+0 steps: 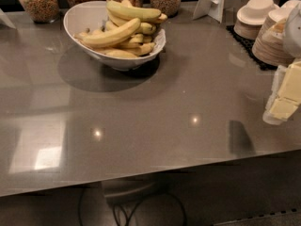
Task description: Pick banana from white bowl
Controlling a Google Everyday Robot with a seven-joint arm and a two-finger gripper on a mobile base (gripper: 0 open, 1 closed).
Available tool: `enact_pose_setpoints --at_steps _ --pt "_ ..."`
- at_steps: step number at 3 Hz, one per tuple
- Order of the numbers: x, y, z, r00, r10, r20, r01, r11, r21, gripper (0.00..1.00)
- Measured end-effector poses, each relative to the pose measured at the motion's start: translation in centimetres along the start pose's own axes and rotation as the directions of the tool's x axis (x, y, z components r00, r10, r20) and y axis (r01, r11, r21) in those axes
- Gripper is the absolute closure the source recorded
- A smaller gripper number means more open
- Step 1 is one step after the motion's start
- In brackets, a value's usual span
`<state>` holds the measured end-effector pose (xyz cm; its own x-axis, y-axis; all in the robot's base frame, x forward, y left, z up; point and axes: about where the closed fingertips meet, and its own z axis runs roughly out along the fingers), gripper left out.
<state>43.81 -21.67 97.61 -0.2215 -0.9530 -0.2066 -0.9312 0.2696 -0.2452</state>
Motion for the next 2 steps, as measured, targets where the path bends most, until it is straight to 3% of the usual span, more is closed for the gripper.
enact_pose_setpoints --at_steps 1,2 --pt "0.0 0.0 0.0 1.0 0.0 0.001 0.0 1.0 0.0 0.0" --pt "-1.8 -1.6 -0.5 0.994 -0.022 0.107 0.019 0.9992 0.034 0.0"
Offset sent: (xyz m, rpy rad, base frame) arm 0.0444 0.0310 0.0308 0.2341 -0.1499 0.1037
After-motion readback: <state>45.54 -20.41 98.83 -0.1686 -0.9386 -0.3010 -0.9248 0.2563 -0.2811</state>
